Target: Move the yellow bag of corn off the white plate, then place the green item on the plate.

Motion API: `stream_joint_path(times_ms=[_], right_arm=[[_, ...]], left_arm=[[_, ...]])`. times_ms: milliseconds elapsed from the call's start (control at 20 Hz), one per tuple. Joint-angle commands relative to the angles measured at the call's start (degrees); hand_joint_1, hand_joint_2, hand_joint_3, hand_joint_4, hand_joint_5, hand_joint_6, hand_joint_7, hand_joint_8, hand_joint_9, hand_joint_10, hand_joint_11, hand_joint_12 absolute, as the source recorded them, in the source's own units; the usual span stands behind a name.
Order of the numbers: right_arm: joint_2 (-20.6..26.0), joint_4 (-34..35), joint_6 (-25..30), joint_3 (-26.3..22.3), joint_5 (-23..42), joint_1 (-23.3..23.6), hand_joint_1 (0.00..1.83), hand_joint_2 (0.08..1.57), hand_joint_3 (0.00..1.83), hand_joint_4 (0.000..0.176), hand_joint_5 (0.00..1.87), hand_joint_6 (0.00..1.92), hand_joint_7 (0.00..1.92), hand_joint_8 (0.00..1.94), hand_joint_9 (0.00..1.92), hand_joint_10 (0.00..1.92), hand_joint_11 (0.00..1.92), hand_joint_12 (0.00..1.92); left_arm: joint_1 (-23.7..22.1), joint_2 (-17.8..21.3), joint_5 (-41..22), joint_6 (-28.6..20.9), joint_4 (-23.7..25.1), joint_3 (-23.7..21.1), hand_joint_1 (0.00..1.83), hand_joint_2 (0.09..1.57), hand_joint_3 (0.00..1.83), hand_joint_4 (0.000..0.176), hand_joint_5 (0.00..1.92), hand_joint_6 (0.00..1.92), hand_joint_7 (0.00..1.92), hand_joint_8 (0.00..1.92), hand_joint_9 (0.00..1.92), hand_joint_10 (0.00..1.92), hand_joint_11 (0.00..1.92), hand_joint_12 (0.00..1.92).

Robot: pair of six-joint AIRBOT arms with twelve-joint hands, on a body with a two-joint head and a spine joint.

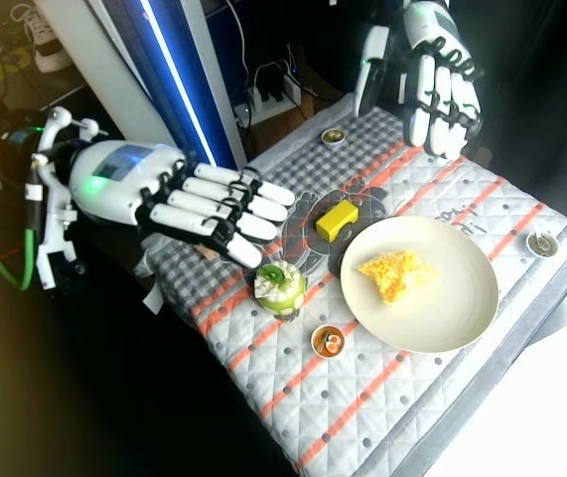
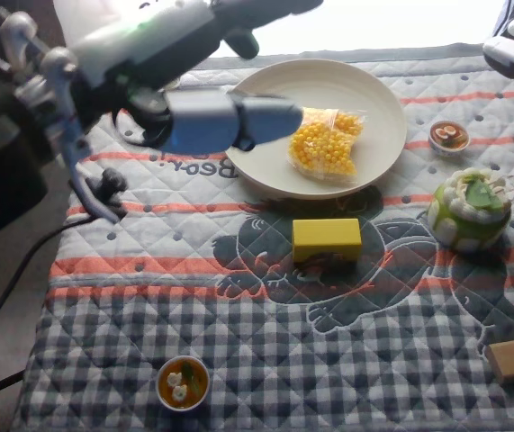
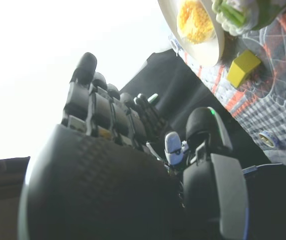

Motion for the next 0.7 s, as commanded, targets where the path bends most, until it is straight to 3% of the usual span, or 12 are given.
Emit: stream_joint_path(times_ms=[0,50,100,200,250,300,350,450,550,600,650], right_arm=[[-0.11,-0.24,-0.05,0.12,7.43,0.67,0.55,1.27,0.00,0.000,0.00,0.00,0.00,0.00,0.00,0.00,0.00,0.46],[-0.23,-0.06,-0.05,0.16,7.43,0.67,0.54,1.28,0.00,0.000,0.00,0.00,0.00,0.00,0.00,0.00,0.00,0.41],[-0.27,0.03,-0.05,0.16,7.46,0.66,0.57,1.27,0.00,0.000,0.00,0.00,0.00,0.00,0.00,0.00,0.00,0.39],[-0.50,0.18,-0.05,0.21,7.59,0.58,0.55,1.28,0.00,0.002,0.00,0.00,0.00,0.00,0.00,0.00,0.00,0.26],[-0.58,0.21,-0.05,0.26,7.60,0.56,0.52,1.28,0.00,0.008,0.00,0.00,0.00,0.00,0.00,0.00,0.00,0.24],[-0.59,0.21,-0.03,0.28,7.60,0.56,0.52,1.27,0.00,0.034,0.00,0.00,0.00,0.00,0.00,0.00,0.00,0.05],[-0.59,0.23,0.02,0.30,7.60,0.55,0.52,1.27,0.00,0.030,0.00,0.00,0.00,0.00,0.00,0.00,0.00,0.01],[-0.59,0.24,0.37,0.43,7.60,0.39,0.50,1.27,0.00,0.015,0.00,0.00,0.00,0.00,0.00,0.00,0.03,0.02],[-0.59,0.24,0.69,0.52,7.60,0.31,0.50,1.27,0.00,0.016,0.00,0.00,0.00,0.00,0.00,0.00,0.05,0.03],[-0.59,0.24,0.83,0.56,7.61,0.28,0.49,1.27,0.00,0.013,0.00,0.00,0.00,0.00,0.00,0.00,0.05,0.04],[-0.61,0.23,1.05,0.60,7.66,0.22,0.51,1.27,0.00,0.004,0.00,0.00,0.00,0.00,0.00,0.00,0.05,0.04]], left_arm=[[-1.46,-1.08,-3.46,-0.15,-0.17,0.82,0.75,1.17,0.00,0.013,0.13,0.00,0.10,0.00,0.00,0.30,0.00,1.22],[-2.70,-3.20,-0.41,-0.15,-0.17,2.95,0.75,1.17,0.00,0.045,0.09,0.00,0.07,0.00,0.00,0.21,0.00,1.07],[-3.41,-4.67,1.67,-0.15,-0.17,4.34,0.73,1.15,0.00,0.074,0.04,0.00,0.02,0.00,0.00,0.04,0.00,0.62],[-4.55,-8.83,6.74,-0.16,-0.18,8.40,0.78,1.10,0.00,0.084,0.07,0.01,0.09,0.01,0.07,0.03,0.00,0.78],[-4.91,-10.43,8.60,-0.15,-0.17,9.97,0.76,1.10,0.00,0.099,0.07,0.01,0.07,0.00,0.05,0.01,0.00,0.86],[-5.17,-12.35,10.51,-0.15,-0.47,11.93,0.76,1.09,0.00,0.103,0.09,0.01,0.06,0.00,0.04,0.01,0.00,0.96],[-5.28,-13.85,11.90,-0.15,-0.83,13.57,0.71,1.08,0.00,0.114,0.10,0.01,0.06,0.00,0.03,0.00,0.00,1.01],[-5.54,-18.07,16.02,-0.15,-1.52,18.16,0.76,1.02,0.00,0.121,0.11,0.01,0.04,0.00,0.01,0.00,0.00,0.92],[-5.55,-21.39,19.22,0.04,-1.74,21.63,0.86,1.01,0.00,0.123,0.11,0.00,0.04,0.00,0.01,0.00,0.00,0.75],[-5.52,-22.89,20.72,2.25,-4.09,23.30,0.91,1.01,0.00,0.130,0.14,0.01,0.07,0.00,0.03,0.01,0.00,0.85],[-5.41,-24.80,22.71,6.33,-8.05,25.51,0.87,1.02,0.00,0.104,0.18,0.01,0.10,0.01,0.05,0.01,0.00,1.11]])
